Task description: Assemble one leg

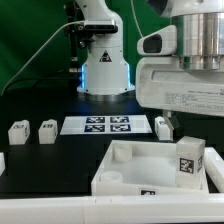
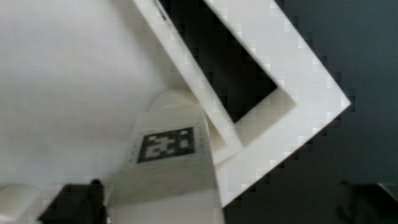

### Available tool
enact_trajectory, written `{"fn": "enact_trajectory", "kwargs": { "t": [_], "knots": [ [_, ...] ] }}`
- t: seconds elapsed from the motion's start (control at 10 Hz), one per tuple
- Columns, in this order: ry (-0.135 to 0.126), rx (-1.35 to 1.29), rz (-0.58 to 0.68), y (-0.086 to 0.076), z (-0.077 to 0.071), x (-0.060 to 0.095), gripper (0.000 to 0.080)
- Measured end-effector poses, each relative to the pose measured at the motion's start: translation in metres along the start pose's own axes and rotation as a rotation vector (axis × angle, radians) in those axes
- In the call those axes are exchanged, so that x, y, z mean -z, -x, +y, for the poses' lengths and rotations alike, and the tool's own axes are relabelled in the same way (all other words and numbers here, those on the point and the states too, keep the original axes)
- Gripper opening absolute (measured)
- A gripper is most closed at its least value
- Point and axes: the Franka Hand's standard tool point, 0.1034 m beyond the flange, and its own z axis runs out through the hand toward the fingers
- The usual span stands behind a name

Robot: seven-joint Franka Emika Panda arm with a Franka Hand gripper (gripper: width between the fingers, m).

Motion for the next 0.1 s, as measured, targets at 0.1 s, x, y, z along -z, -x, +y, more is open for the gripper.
{"fn": "enact_trajectory", "kwargs": {
  "t": [0.1],
  "knots": [
    [0.0, 0.0, 0.0, 0.0, 0.0, -0.0001, 0.0649]
  ]
}}
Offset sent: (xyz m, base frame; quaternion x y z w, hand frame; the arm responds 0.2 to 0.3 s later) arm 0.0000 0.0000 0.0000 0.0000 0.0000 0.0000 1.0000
